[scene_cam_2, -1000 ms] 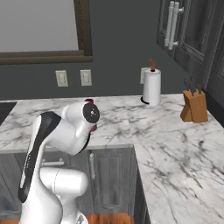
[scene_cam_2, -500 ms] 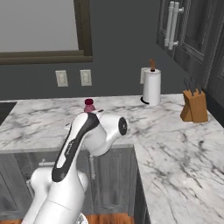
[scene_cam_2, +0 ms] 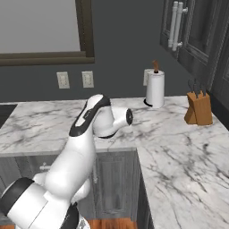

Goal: There is a wine glass and glass cup on the dining counter. Place the wine bottle next to the wine glass and the juice bottle next to the glass cup.

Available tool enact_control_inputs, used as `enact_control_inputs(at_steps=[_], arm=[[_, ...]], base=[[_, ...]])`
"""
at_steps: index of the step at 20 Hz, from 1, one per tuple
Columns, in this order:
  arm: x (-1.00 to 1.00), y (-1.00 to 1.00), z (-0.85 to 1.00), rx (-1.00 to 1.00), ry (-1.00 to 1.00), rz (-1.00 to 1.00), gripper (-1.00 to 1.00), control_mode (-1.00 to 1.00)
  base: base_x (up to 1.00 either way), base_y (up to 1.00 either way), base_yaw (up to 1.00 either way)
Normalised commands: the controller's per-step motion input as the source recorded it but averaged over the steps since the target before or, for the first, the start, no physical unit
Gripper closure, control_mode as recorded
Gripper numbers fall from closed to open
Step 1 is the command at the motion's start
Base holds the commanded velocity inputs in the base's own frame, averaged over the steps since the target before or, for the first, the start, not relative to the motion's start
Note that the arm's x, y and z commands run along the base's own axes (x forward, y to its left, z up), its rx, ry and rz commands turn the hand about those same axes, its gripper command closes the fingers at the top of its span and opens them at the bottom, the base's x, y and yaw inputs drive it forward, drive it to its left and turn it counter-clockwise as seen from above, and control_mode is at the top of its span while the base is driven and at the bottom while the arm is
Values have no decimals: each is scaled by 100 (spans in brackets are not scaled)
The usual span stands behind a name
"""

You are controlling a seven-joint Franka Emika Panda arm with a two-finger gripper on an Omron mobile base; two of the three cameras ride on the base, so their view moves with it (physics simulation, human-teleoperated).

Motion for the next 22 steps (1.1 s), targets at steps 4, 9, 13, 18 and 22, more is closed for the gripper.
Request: enact_control_inputs(at_steps=[4, 9, 13, 18, 22], arm=[[48, 0, -1, 0, 0, 0, -100, -100], [43, 0, -5, 0, 0, 0, -100, -100], [14, 11, -9, 0, 0, 0, -100, -100], [17, 14, -8, 0, 0, 0, -100, -100], [24, 18, -4, 0, 0, 0, -100, -100]], base=[[0, 0, 0], [0, 0, 0], [0, 0, 0], [0, 0, 0], [0, 0, 0]])
